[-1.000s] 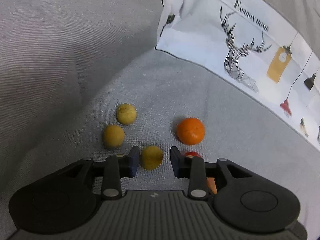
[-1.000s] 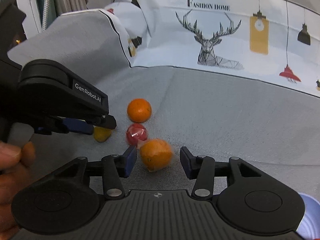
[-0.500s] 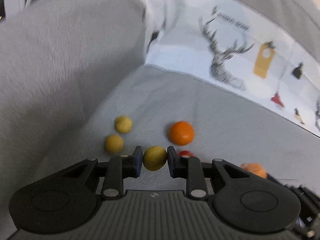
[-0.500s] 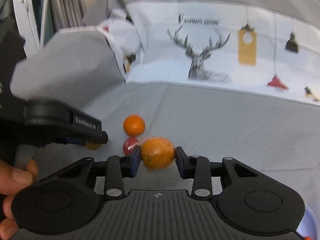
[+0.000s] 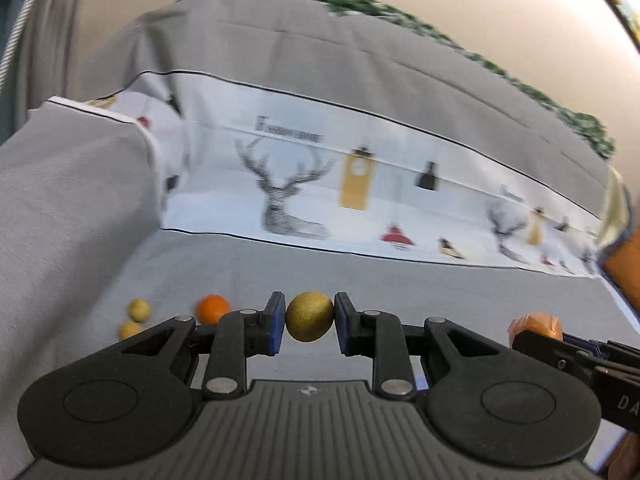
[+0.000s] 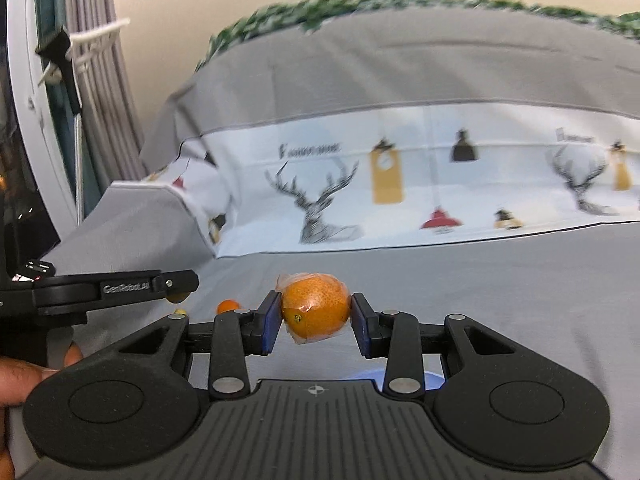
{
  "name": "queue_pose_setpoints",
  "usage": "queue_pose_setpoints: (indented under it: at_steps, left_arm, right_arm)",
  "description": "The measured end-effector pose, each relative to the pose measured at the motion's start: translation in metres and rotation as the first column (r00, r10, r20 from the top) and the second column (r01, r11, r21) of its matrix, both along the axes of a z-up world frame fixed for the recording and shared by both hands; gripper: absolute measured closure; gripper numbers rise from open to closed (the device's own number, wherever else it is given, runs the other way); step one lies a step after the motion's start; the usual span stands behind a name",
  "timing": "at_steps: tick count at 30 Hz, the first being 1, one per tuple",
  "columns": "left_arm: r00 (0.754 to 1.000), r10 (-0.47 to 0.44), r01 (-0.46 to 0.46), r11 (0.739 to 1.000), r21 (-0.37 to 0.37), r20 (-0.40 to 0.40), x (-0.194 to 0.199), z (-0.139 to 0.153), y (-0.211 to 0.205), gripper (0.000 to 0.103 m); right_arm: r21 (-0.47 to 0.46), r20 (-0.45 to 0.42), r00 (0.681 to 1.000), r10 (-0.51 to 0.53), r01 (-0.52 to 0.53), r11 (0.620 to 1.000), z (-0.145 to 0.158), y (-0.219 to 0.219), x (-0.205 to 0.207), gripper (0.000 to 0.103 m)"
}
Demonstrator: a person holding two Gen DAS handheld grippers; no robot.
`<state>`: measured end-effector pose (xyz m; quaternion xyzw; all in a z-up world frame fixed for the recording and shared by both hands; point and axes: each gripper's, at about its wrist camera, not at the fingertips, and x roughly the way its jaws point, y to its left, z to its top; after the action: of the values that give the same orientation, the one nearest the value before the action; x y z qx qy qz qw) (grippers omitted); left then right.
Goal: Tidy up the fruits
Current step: 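Carry the yellow fruit and bagged orange over the blue plate with both tools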
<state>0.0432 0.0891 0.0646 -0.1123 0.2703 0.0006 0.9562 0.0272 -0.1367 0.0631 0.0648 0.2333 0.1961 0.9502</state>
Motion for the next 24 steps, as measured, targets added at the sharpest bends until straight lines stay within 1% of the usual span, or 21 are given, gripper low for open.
queue_pose_setpoints:
  at_steps: [2, 4, 6, 8, 9, 10, 12, 14, 24]
  left_arm:
    - [0.999, -0.039, 0.039, 0.999, -0.015, -0.005, -0.008, -0.002, -0.013, 0.074]
    - [0.997, -0.079, 0.078, 0.997, -0.019, -0.023, -0.012, -0.007, -0.026, 0.074]
    - [0.993, -0.112, 0.112, 0.994, -0.001, -0.04, -0.014, -0.013, -0.039, 0.074]
    - [0.988, -0.148, 0.149, 0.988, 0.027, -0.049, -0.017, -0.018, -0.051, 0.074]
    - [0.986, -0.163, 0.165, 0.985, 0.054, -0.047, -0.017, -0.02, -0.057, 0.074]
    - [0.984, -0.17, 0.173, 0.982, 0.078, -0.046, -0.018, -0.021, -0.061, 0.074]
    - [0.983, -0.176, 0.18, 0.979, 0.094, -0.051, -0.014, -0.026, -0.064, 0.074]
    - [0.982, -0.177, 0.182, 0.98, 0.084, -0.061, -0.008, -0.031, -0.064, 0.074]
    - [0.979, -0.174, 0.182, 0.981, 0.07, -0.108, 0.008, -0.043, -0.063, 0.074]
  right_arm:
    - [0.012, -0.008, 0.999, -0.04, 0.04, 0.999, -0.007, -0.017, -0.013, 0.064]
    - [0.02, -0.045, 0.996, -0.077, 0.078, 0.997, -0.017, -0.031, -0.021, 0.064]
    - [0.008, -0.06, 0.994, -0.095, 0.096, 0.995, -0.023, -0.035, -0.021, 0.064]
    - [-0.016, -0.047, 0.994, -0.1, 0.099, 0.995, -0.026, -0.037, -0.02, 0.064]
    - [-0.033, -0.043, 0.994, -0.102, 0.1, 0.994, -0.029, -0.036, -0.019, 0.064]
    - [-0.052, -0.047, 0.993, -0.105, 0.102, 0.993, -0.033, -0.036, -0.017, 0.064]
    - [-0.064, -0.072, 0.991, -0.112, 0.108, 0.992, -0.041, -0.037, -0.013, 0.064]
    - [-0.059, -0.091, 0.989, -0.117, 0.112, 0.992, -0.045, -0.037, -0.008, 0.064]
    - [-0.074, -0.118, 0.981, -0.152, 0.144, 0.987, -0.055, -0.034, 0.006, 0.064]
